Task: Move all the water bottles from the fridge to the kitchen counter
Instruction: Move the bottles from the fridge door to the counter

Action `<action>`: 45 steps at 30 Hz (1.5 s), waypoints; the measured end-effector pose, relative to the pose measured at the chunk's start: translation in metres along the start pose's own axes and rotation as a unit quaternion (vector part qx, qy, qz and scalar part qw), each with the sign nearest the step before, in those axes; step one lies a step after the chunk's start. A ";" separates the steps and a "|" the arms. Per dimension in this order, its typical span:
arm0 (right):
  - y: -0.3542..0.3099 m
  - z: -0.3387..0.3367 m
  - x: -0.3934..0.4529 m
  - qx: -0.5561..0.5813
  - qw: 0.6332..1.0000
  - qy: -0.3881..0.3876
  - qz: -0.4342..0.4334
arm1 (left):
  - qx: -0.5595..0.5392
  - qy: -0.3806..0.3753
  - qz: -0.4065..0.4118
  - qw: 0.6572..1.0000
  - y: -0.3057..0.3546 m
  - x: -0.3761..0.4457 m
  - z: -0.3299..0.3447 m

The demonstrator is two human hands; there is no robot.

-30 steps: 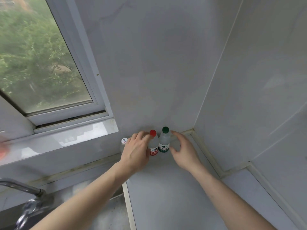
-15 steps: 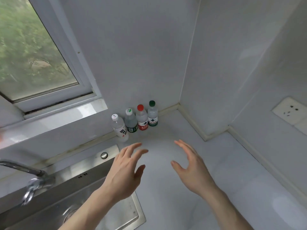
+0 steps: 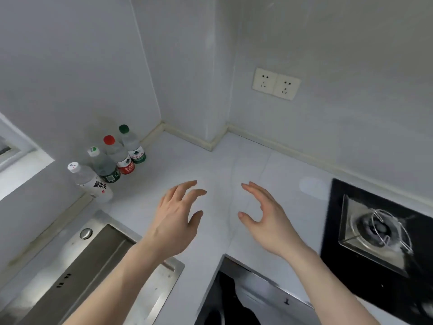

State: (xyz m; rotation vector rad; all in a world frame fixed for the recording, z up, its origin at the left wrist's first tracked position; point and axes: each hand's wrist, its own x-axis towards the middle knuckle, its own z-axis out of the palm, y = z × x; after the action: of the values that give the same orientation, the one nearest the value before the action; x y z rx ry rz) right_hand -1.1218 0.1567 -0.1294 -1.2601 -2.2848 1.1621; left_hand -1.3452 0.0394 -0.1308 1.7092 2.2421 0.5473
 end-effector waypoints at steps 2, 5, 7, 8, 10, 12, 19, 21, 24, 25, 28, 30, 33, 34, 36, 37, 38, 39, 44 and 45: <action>0.010 -0.012 -0.036 0.002 0.999 0.025 0.029 | 0.002 -0.018 0.036 0.999 0.018 -0.004 0.007; 0.026 -0.033 -0.088 0.004 0.994 0.083 0.068 | -0.005 -0.042 0.108 0.993 0.050 -0.004 0.020; 0.036 -0.044 -0.116 0.007 0.989 0.114 0.090 | -0.009 -0.054 0.142 0.988 0.072 0.000 0.029; 0.043 -0.051 -0.135 0.008 0.985 0.134 0.106 | -0.012 -0.062 0.163 0.985 0.088 -0.001 0.034; 0.055 -0.068 -0.172 0.028 0.975 0.178 0.131 | -0.018 -0.077 0.212 0.974 0.124 -0.004 0.047; 0.063 -0.080 -0.203 0.044 0.964 0.220 0.145 | -0.026 -0.092 0.247 0.964 0.154 -0.007 0.055; 0.097 -0.118 -0.338 0.066 0.909 0.352 0.215 | -0.030 -0.157 0.401 0.902 0.294 -0.037 0.093; 0.107 -0.125 -0.382 0.060 0.888 0.390 0.236 | -0.038 -0.180 0.439 0.879 0.340 -0.054 0.110; 0.122 -0.133 -0.448 0.048 0.859 0.429 0.275 | -0.044 -0.209 0.498 0.841 0.409 -0.091 0.134; 0.127 -0.135 -0.474 0.044 0.848 0.442 0.288 | -0.049 -0.215 0.518 0.826 0.434 -0.108 0.142; 0.137 -0.143 -0.534 0.028 0.819 0.480 0.313 | -0.066 -0.225 0.561 0.794 0.495 -0.152 0.159; 0.144 -0.149 -0.575 0.028 0.797 0.509 0.324 | -0.075 -0.229 0.585 0.774 0.533 -0.182 0.169; 0.155 -0.158 -0.630 0.018 0.768 0.541 0.343 | -0.080 -0.233 0.616 0.748 0.577 -0.220 0.188; 0.159 -0.160 -0.647 0.016 0.758 0.551 0.349 | -0.081 -0.236 0.626 0.739 0.590 -0.232 0.194; 0.166 -0.164 -0.685 0.015 0.734 0.575 0.360 | -0.083 -0.240 0.650 0.716 0.619 -0.259 0.210; 0.169 -0.166 -0.699 0.014 0.725 0.583 0.367 | -0.083 -0.242 0.657 0.709 0.629 -0.269 0.216; 0.172 -0.167 -0.713 0.013 0.716 0.589 0.375 | -0.083 -0.247 0.664 0.701 0.640 -0.279 0.221; 0.175 -0.167 -0.729 0.012 0.705 0.597 0.384 | -0.081 -0.255 0.672 0.691 0.651 -0.291 0.228; 0.181 -0.161 -0.794 0.009 0.645 0.636 0.424 | -0.070 -0.288 0.722 0.625 0.707 -0.341 0.262; 0.183 -0.159 -0.806 0.009 0.628 0.645 0.435 | -0.071 -0.294 0.732 0.610 0.719 -0.352 0.269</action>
State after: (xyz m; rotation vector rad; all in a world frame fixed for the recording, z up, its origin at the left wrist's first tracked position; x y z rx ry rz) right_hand -0.4591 -0.3574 -0.0657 -2.1910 -0.5296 0.1017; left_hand -0.5156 -0.0962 -0.0520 2.6982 -0.0360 0.2637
